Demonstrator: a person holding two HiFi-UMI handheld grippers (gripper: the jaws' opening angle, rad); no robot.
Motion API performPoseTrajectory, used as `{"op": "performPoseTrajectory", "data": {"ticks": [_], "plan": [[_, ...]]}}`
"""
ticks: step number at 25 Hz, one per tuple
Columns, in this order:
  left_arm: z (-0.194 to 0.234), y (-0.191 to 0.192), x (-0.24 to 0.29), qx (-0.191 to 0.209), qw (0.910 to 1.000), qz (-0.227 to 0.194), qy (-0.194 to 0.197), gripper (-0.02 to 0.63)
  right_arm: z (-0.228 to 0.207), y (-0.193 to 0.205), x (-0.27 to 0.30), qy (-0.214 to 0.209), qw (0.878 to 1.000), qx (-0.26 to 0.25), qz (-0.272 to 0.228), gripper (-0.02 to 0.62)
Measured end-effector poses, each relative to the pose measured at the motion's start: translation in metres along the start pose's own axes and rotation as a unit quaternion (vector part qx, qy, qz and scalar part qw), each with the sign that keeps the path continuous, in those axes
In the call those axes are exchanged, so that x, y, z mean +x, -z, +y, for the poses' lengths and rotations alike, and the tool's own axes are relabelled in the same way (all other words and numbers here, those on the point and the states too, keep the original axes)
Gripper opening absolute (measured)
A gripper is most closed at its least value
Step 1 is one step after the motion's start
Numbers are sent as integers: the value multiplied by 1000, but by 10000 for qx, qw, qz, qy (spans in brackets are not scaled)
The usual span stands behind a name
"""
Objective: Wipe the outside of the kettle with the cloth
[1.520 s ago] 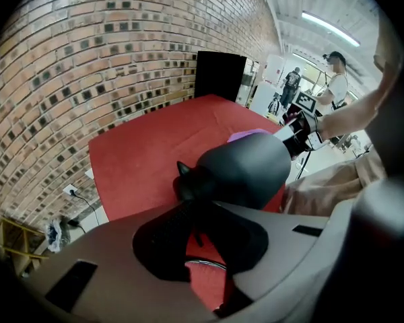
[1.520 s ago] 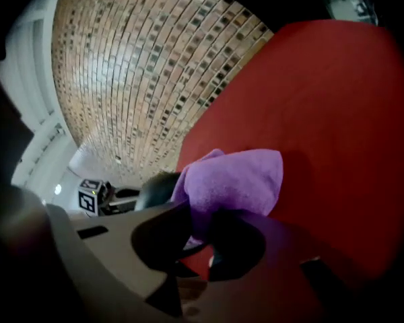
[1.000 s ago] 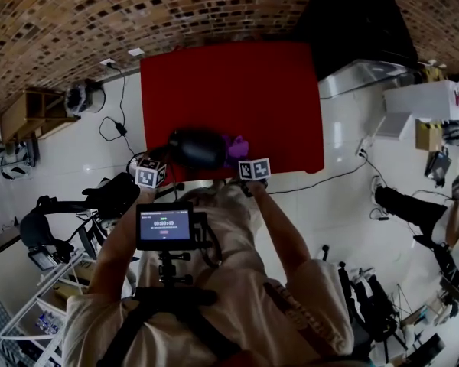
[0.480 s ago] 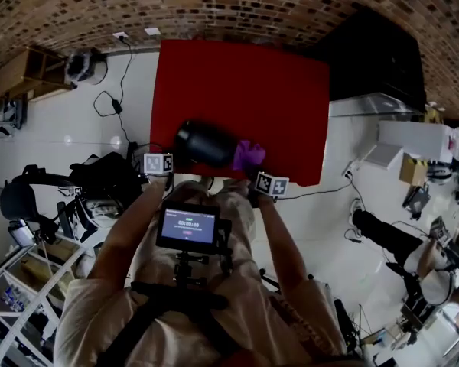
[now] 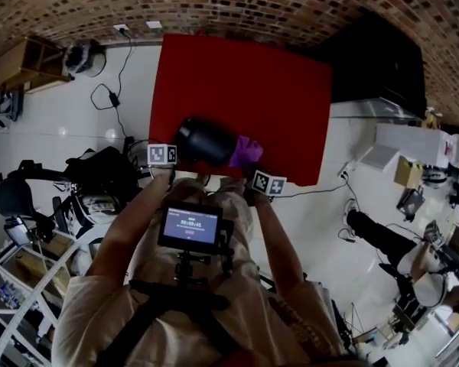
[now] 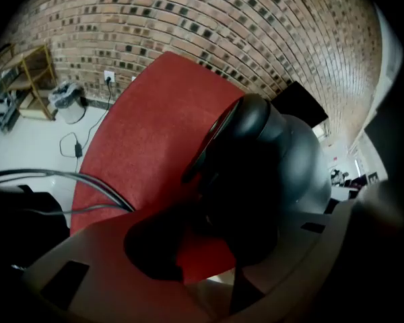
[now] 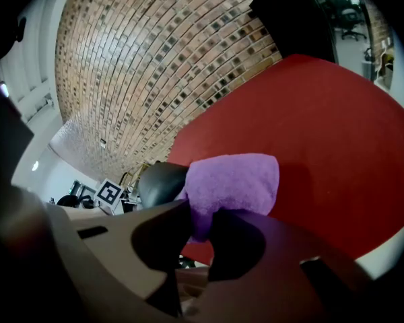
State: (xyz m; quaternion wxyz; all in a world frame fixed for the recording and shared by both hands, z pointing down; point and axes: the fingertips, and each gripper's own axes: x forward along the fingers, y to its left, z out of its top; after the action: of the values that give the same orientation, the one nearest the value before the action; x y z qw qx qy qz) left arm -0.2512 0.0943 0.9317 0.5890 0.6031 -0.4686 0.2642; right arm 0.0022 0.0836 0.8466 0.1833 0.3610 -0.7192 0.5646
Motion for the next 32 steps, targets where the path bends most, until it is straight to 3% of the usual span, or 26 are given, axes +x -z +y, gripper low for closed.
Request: {"op": "performPoseTrajectory", "data": {"ticks": [4,7,10,15,18,21,25,27,32], "plan": [[-4,-6,16,1106,9927,406,-246,158,3,1,-1,15,10000,-49,16,75],[-7,-8,18,1212,9914,499,19,127,5,0,-2,1,10000,-90,2,75],[-13,-15,8,1436,9891,305,110,126,5,2,-5,13,10000,-32,-21,75],[-38,-53,-15,1739,9841,-358,83,117,0,-5,-8,159,9996,-168,-140,75],[-56,-78,-24,2148,9754,-477,99,115,-7,-17,-14,424,9979,-203,-435,75],[-62,-93,-19,2730,9612,-396,-34,115,-17,-28,-21,569,9956,-99,-738,75],[-90,-114,-23,3576,9322,-510,-247,116,-32,-35,-36,665,9927,95,-1004,75],[-114,-123,-26,4073,9105,-663,-275,117,-34,-34,-45,602,9922,144,-1080,75],[-172,-126,-38,5582,8225,-1022,-375,115,-36,-15,-57,571,9912,272,-1165,75]]}}
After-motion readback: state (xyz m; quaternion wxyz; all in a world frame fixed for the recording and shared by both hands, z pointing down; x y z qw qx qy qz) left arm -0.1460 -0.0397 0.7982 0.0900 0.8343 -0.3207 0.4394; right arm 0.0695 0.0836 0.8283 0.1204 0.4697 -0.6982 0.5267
